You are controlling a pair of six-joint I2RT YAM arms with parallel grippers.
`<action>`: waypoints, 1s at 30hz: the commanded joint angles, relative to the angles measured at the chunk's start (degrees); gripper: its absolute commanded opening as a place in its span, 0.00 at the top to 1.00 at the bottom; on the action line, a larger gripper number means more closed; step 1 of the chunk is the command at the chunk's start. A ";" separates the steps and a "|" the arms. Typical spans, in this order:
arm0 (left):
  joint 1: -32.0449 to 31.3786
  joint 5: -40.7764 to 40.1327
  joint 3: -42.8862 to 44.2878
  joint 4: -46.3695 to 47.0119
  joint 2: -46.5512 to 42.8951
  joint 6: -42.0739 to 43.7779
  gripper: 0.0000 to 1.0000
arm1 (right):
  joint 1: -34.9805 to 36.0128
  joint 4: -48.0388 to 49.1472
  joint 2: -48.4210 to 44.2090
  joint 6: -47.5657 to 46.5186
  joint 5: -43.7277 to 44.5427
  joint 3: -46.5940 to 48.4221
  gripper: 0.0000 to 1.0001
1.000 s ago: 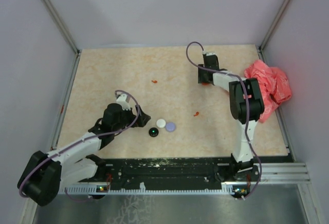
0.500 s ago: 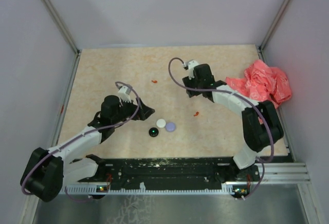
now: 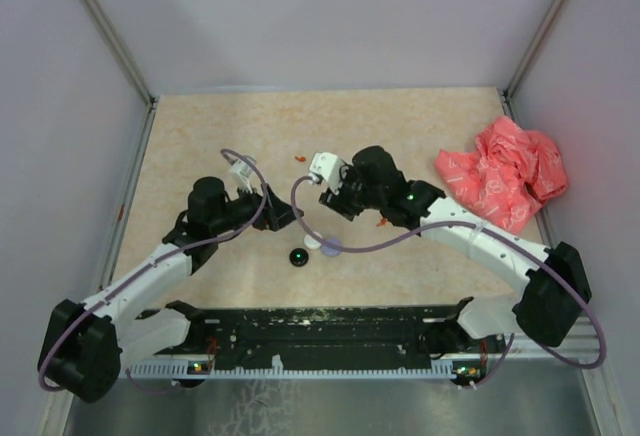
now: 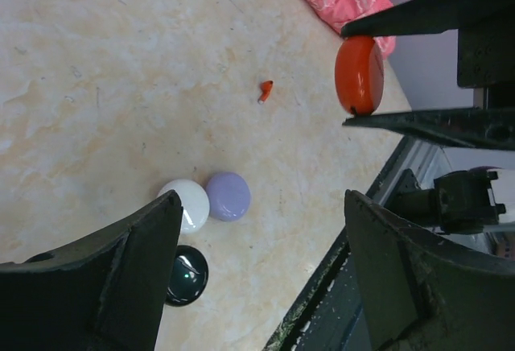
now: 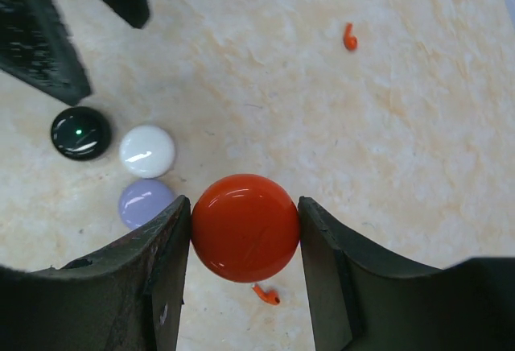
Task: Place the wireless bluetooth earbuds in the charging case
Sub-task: Pick up the charging case at the center of the board.
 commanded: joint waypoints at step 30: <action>-0.43 23.91 1.64 11.77 6.91 -8.74 0.39 | 18.08 1.63 -0.24 -20.87 3.62 4.27 0.56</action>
